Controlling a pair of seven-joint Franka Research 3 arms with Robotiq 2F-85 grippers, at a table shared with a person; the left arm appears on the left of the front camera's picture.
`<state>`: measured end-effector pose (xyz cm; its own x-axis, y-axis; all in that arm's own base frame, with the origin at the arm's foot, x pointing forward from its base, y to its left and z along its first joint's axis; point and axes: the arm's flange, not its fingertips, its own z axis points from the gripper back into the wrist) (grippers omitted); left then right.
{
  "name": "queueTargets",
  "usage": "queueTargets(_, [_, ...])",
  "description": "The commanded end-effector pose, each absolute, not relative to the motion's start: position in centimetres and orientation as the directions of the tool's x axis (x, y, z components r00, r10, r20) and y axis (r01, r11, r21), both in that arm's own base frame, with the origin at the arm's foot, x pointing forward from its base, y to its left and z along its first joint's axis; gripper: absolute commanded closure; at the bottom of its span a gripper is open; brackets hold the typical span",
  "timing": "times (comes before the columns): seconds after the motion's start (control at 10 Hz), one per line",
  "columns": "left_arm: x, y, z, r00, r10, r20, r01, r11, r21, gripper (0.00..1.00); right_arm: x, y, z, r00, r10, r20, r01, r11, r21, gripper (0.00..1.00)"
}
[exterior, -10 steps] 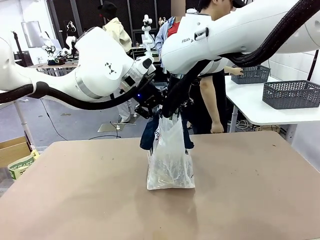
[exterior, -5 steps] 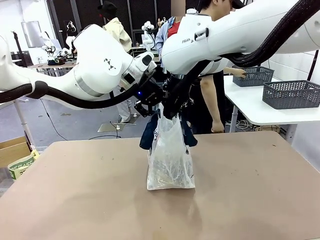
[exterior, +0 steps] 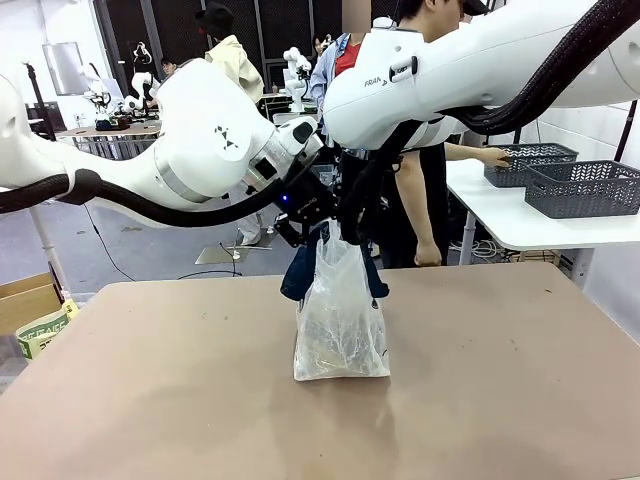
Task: Transfer purchased items from the store into the shopping bag.
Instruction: Move the Reusable shopping bag to the right side of the table.
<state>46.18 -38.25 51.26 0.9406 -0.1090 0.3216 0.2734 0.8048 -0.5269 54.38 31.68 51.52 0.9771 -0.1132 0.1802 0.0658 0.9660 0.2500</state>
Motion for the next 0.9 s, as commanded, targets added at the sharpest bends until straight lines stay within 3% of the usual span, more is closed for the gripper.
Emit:
queueTargets(0.0, [45.77,-38.3,51.12,0.932,-0.161,0.324,0.311,0.816,-0.488,0.0,54.63,32.08,51.55,0.971,-0.136,0.196,0.085,0.965,0.249,1.0])
queueTargets(0.1, [45.63,-38.44,51.09,0.924,-0.172,0.343,0.325,0.826,-0.461,0.09,54.62,32.07,51.54,0.972,-0.134,0.195,0.083,0.964,0.251,1.0])
queueTargets(0.5, [45.63,-38.36,50.94,0.919,-0.189,0.345,0.33,0.849,-0.412,0.88,54.64,31.92,51.52,0.973,-0.124,0.193,0.072,0.964,0.257,1.0])
queueTargets(0.6, [45.62,-38.22,50.92,0.918,-0.189,0.347,0.326,0.86,-0.393,1.0,54.64,31.9,51.46,0.974,-0.121,0.192,0.068,0.963,0.26,1.0])
queueTargets(0.8, [45.43,-37.98,51.05,0.917,-0.196,0.347,0.324,0.874,-0.362,1.0,54.6,31.85,51.43,0.974,-0.12,0.19,0.066,0.962,0.265,1.0])
